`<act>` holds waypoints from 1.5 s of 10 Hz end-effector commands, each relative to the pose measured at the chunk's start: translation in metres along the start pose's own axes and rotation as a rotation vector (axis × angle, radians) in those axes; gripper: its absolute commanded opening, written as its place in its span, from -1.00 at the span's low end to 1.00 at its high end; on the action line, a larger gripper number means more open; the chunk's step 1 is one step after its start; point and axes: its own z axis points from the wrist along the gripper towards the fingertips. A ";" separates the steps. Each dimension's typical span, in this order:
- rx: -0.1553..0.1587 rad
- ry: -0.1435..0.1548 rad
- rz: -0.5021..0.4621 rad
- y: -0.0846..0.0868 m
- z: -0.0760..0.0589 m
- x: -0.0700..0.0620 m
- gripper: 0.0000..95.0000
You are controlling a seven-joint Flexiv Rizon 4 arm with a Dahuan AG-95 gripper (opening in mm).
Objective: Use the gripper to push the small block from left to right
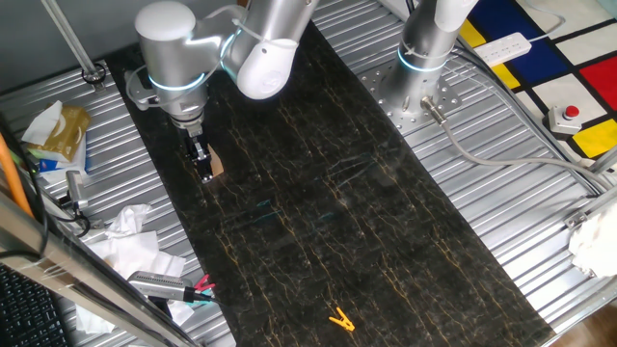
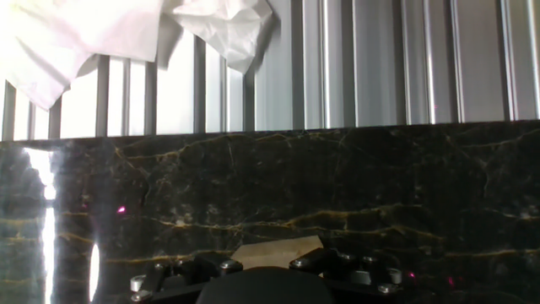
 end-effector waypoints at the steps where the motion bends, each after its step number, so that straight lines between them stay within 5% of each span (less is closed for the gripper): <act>1: -0.002 0.001 0.004 0.000 0.000 0.000 0.60; 2: -0.001 0.001 0.008 0.001 -0.001 0.000 1.00; 15: -0.044 -0.001 0.055 0.005 0.001 0.000 1.00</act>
